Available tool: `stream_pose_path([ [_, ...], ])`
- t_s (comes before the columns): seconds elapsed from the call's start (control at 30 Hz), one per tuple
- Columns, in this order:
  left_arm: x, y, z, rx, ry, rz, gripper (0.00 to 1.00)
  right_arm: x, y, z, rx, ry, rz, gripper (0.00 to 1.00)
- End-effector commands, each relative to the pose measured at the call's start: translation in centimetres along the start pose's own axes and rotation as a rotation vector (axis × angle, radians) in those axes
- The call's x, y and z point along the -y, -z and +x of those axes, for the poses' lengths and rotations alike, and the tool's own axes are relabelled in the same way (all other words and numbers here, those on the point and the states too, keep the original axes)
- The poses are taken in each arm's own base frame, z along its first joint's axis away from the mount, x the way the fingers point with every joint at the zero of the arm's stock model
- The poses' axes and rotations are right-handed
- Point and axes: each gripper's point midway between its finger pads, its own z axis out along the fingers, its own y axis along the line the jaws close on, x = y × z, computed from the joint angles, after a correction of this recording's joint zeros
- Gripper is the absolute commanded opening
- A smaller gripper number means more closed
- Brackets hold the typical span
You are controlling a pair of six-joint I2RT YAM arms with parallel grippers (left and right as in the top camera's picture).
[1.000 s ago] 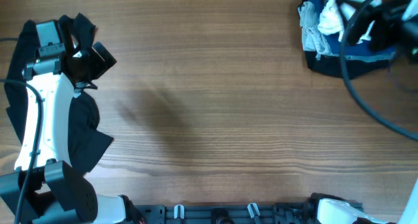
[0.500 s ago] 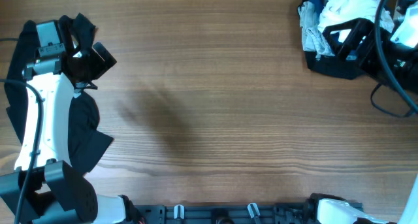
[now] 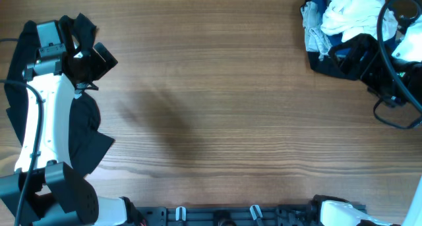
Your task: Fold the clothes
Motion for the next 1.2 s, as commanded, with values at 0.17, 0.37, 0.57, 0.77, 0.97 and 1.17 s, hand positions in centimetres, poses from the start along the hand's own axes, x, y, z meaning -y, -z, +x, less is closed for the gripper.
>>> stream_pose_path([
  [0.17, -0.4, -0.3, 0.0, -0.004, -0.016, -0.014, 1.0, -1.2, 0.5, -2.2, 0.134, 0.323, -0.023, 1.0],
  [0.37, -0.4, -0.3, 0.0, -0.004, -0.016, -0.014, 1.0, -3.4, 0.2, -3.3, 0.324, 0.623, -0.094, 1.0],
  [0.57, -0.4, -0.3, 0.0, -0.004, -0.016, -0.014, 1.0, -2.7, -1.8, -2.2, 0.493, 0.711, -0.136, 1.0],
  [0.77, -0.4, -0.3, 0.0, -0.004, -0.016, -0.014, 1.0, -0.8, -3.6, 0.5, 0.596, 0.762, -0.151, 1.0],
  [0.97, -0.4, -0.3, 0.0, -0.004, -0.016, -0.014, 1.0, 1.2, -5.1, 3.7, 0.709, 0.826, -0.165, 1.0],
  [1.17, -0.4, -0.3, 0.0, -0.004, -0.016, -0.014, 1.0, 3.3, -7.9, 8.1, 0.759, 0.975, -0.16, 1.0],
])
